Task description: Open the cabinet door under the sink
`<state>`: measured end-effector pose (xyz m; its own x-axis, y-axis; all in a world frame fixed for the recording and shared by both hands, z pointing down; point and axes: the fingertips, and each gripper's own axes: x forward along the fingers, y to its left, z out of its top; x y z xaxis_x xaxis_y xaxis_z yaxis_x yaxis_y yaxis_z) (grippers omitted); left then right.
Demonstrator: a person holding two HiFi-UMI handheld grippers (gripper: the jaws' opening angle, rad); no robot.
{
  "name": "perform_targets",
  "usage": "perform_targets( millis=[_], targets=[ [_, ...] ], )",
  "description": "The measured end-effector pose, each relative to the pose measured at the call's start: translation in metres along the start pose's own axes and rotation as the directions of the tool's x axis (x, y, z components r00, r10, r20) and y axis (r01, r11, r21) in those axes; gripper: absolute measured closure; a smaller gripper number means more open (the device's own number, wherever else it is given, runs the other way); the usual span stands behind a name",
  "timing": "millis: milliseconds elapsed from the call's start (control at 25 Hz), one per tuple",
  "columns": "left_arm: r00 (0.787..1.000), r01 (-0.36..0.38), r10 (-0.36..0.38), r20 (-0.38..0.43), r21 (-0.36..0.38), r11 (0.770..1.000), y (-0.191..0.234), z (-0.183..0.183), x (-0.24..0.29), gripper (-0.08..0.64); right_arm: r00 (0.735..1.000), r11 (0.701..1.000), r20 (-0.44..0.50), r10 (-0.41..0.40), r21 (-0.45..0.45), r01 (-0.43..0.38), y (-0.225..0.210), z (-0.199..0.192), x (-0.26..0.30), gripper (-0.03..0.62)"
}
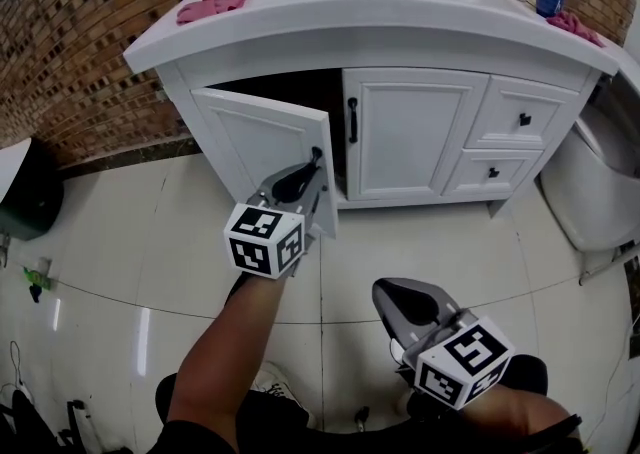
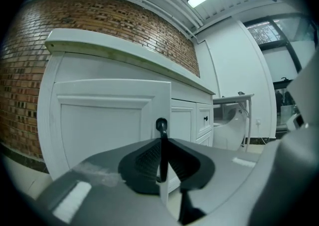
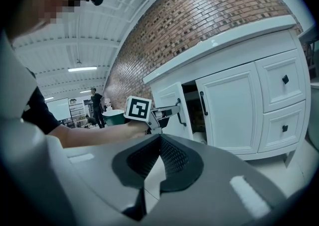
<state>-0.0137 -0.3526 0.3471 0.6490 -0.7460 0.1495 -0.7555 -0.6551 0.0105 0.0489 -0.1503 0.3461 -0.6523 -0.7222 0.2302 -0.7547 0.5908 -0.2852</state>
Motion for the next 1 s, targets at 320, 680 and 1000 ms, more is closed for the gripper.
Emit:
perform_targets(
  millis=[320,680,1000],
  targets=[
    [1.0,-0.004,0.004,-0.011,-0.008,1.0,-0.001,-0.009,-0.038,0.518,0.999,0.999,0.03,0.021,-0.037,-0.019,0.023,0.007,0.0,0.584],
    [1.0,-0.022,0.022,-0.001,-0.018,1.0,0.004,-0.015,-0.074,0.517,0.999,0.996,0.039,0.028,-0.08,-0.025,0.047,0.002,-0.005,0.584],
    [0.999,-0.037,0.037,-0.002,-0.025,0.999,0.011,-0.018,-0.097,0.517,0.998,0.994,0.064,0.025,-0.109,-0.017,0.067,0.005,-0.013,0.584]
  ],
)
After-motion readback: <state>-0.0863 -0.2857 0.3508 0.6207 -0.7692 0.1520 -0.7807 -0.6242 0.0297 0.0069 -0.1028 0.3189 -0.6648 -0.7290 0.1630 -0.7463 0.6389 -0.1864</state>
